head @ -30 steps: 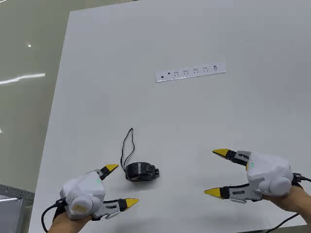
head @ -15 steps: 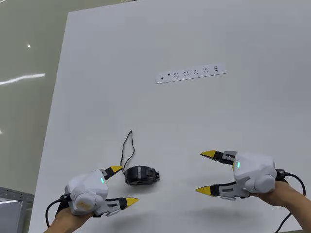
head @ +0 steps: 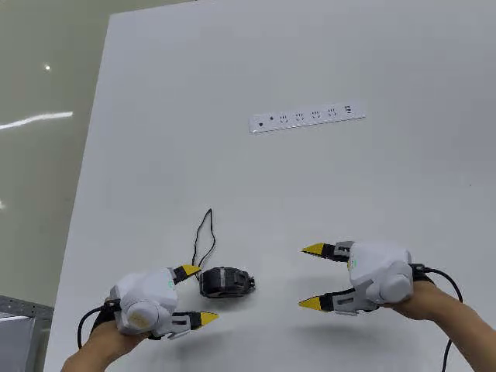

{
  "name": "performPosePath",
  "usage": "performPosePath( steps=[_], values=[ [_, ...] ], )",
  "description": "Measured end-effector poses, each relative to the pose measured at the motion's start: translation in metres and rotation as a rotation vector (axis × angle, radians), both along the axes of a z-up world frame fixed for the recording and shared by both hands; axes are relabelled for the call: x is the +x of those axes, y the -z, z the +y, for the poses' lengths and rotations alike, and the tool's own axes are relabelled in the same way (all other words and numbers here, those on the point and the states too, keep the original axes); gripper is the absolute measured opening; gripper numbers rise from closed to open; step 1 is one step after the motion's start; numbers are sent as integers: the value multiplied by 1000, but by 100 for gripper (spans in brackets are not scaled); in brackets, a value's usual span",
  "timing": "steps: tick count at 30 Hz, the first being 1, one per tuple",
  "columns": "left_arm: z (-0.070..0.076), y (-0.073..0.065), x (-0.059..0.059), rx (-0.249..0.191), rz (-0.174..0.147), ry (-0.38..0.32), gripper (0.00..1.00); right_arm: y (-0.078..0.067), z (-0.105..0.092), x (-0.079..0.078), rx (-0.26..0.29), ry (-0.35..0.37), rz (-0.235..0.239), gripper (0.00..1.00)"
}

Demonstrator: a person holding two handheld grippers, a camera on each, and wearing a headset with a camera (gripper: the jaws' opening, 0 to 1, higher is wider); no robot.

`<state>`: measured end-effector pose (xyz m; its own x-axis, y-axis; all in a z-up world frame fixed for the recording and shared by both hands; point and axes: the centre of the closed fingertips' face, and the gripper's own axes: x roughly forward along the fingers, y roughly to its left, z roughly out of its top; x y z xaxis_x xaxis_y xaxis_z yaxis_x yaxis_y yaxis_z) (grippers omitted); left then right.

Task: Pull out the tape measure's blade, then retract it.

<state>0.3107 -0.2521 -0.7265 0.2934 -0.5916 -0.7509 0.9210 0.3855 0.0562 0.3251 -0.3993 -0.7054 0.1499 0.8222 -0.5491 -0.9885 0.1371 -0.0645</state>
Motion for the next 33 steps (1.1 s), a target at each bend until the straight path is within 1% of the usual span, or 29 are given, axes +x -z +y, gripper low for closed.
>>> performPosePath(
  steps=[3, 12, 15, 23, 30, 33],
  values=[
    [0, 4, 2, 8, 2, 11, 47, 4, 5, 1, -2, -15, 3, 53],
    [-3, 7, 7, 25, 5, 45, 45, 12, 18, 7, 1, -39, 9, 48],
    [-4, 8, 10, 34, 6, 54, 44, 14, 24, 8, 4, -45, 13, 47],
    [-6, 16, 15, 57, 18, 90, 42, 19, 36, 10, 4, -75, 10, 43],
    [-8, 21, 18, 77, 33, 127, 39, 24, 41, 10, -2, -86, 19, 43],
    [-10, 22, 18, 89, 39, 155, 38, 26, 44, 9, -3, -96, 20, 42]
  ],
)
